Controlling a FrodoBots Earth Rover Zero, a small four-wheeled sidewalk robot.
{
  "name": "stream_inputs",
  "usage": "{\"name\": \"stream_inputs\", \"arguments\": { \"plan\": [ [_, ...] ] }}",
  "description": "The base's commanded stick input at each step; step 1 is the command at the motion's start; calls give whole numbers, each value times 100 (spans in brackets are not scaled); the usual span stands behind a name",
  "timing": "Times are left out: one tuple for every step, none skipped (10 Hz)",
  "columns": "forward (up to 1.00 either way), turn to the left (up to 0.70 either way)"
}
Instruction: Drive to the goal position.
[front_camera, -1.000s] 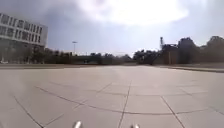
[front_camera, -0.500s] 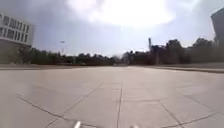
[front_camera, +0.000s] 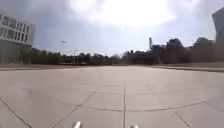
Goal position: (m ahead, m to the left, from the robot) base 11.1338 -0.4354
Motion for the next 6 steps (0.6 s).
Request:
{"name": "stream_inputs", "arguments": {
  "plan": [
    [70, -21],
    [70, -1],
    [70, -1],
    [70, -1],
    [70, -1],
    [70, -1]
  ]
}}
